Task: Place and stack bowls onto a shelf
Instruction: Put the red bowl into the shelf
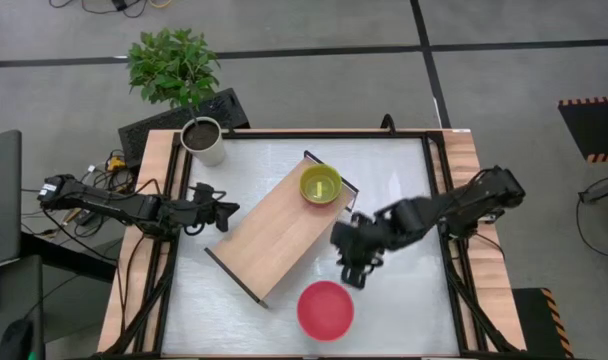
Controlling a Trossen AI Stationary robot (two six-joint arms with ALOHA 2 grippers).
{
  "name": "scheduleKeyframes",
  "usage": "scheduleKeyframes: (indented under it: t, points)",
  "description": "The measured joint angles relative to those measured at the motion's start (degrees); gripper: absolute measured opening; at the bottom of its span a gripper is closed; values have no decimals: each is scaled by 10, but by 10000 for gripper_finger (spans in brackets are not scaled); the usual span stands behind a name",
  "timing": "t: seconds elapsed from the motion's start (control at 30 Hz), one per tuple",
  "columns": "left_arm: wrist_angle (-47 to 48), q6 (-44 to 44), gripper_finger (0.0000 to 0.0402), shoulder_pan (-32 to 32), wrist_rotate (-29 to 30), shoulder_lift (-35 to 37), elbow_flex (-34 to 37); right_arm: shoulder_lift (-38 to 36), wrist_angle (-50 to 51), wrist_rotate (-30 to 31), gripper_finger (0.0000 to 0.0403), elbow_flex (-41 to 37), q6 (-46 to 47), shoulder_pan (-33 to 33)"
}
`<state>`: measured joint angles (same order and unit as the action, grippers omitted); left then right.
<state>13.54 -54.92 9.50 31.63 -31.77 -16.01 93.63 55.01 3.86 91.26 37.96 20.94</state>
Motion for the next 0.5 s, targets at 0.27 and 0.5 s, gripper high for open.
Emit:
scheduleKeyframes:
  t: [0.27,0.5]
  points:
    - [0,19,43,0,-1,-1,0,65,39,5,148,30,58,47]
    - [0,-2,43,0,-10,-1,0,97,44,10,148,47,60,64]
